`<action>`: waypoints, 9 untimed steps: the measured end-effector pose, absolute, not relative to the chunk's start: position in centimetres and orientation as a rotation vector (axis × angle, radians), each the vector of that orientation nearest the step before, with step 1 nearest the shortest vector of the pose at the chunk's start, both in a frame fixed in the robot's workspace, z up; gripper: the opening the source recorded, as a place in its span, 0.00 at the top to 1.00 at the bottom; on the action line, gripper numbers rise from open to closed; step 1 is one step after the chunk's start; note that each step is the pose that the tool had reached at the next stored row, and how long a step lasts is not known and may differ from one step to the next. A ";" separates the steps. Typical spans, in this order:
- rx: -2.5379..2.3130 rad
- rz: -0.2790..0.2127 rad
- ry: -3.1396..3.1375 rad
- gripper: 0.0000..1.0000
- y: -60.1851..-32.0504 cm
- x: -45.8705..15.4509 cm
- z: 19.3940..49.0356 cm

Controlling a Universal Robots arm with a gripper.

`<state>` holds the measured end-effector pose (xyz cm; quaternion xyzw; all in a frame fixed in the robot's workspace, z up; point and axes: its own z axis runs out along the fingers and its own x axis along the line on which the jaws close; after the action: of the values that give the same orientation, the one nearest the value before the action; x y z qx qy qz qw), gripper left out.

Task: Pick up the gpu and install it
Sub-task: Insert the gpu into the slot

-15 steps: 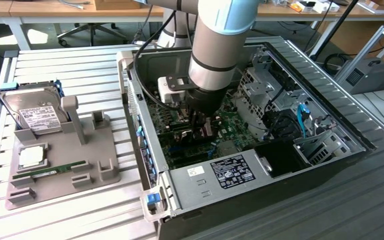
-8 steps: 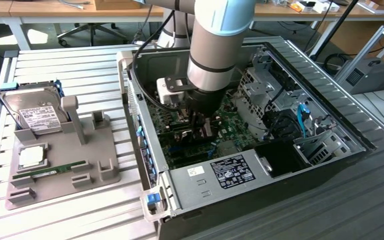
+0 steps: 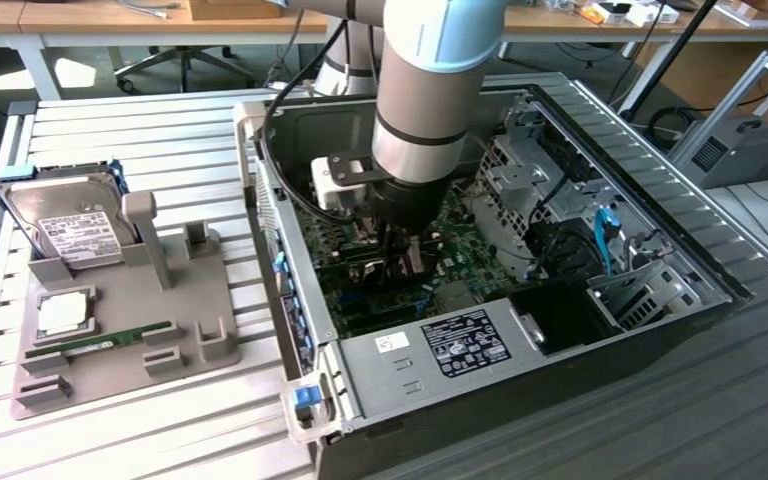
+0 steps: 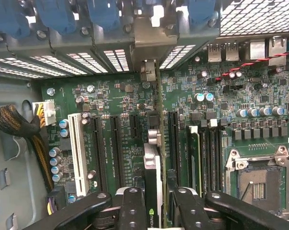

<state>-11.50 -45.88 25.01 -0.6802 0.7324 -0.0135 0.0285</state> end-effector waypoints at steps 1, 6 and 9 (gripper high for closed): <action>-2.097 -0.045 2.258 0.73 -45.9 -11.5 25.1; -2.085 -0.071 2.244 0.73 -45.9 -11.7 25.4; -2.083 -0.075 2.242 0.73 -45.9 -11.8 25.5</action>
<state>-11.76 -45.88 25.46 -0.6800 0.7317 -0.0246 0.0401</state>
